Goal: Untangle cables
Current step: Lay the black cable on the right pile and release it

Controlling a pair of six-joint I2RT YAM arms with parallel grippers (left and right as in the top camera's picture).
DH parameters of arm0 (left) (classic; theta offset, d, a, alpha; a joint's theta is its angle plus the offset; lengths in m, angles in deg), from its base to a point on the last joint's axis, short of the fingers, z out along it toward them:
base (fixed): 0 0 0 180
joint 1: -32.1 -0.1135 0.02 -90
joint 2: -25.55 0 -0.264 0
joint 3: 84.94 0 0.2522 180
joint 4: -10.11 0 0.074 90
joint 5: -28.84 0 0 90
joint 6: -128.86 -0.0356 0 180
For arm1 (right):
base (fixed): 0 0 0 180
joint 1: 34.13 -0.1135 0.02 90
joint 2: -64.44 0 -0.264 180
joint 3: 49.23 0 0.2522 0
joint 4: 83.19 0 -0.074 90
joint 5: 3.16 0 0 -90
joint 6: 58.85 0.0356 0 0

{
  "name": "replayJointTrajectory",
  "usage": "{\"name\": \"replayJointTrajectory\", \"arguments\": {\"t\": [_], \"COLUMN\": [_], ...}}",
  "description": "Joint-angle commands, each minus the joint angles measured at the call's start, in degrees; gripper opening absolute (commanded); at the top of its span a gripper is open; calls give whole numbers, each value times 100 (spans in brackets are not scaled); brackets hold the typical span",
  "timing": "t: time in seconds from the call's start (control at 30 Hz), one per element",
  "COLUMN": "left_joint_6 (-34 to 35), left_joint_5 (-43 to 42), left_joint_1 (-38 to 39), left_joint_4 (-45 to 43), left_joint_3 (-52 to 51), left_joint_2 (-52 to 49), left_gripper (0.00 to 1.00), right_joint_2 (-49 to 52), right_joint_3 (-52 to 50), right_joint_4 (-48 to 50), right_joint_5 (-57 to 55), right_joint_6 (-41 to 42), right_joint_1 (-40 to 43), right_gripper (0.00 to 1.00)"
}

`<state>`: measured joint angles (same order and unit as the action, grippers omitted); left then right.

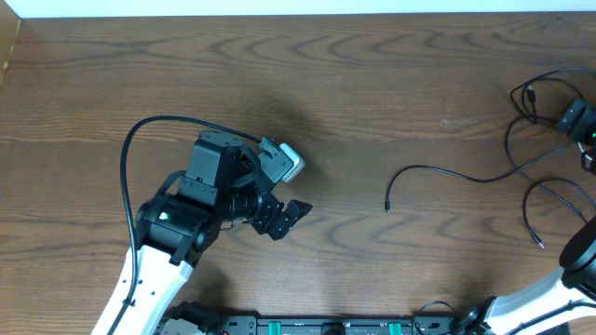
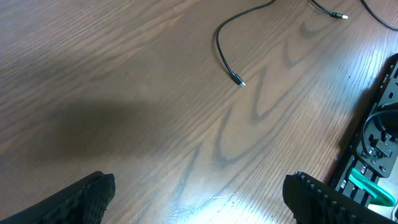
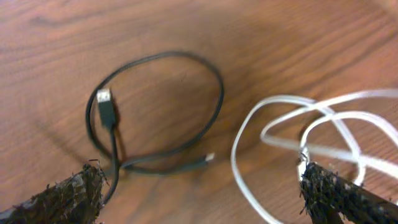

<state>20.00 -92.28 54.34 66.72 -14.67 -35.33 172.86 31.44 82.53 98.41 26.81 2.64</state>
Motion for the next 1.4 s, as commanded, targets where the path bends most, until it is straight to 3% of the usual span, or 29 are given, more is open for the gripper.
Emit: {"name": "replayJointTrajectory", "arguments": {"t": [0.0, 0.27, 0.73, 1.07, 1.37], "left_joint_6": [13, 13, 13, 13, 11], "left_joint_5": [33, 33, 33, 33, 33], "left_joint_1": [9, 9, 9, 9, 9], "left_joint_4": [0, 0, 0, 0, 0], "left_joint_3": [109, 109, 109, 109, 109], "left_joint_2": [11, 11, 11, 11, 11], "left_gripper": [91, 91, 91, 91, 91], "right_joint_2": [22, 22, 24, 22, -201], "right_joint_3": [55, 55, 57, 59, 59], "right_joint_4": [-267, -621, -1261, -2667, -3740], "right_joint_5": [457, 1626, 1161, 1399, 2868], "right_joint_6": [177, 223, 1025, 1200, 1119], "right_joint_1": [-11, -11, 7, 11, 9], "right_gripper": [99, 99, 99, 99, 99]}}
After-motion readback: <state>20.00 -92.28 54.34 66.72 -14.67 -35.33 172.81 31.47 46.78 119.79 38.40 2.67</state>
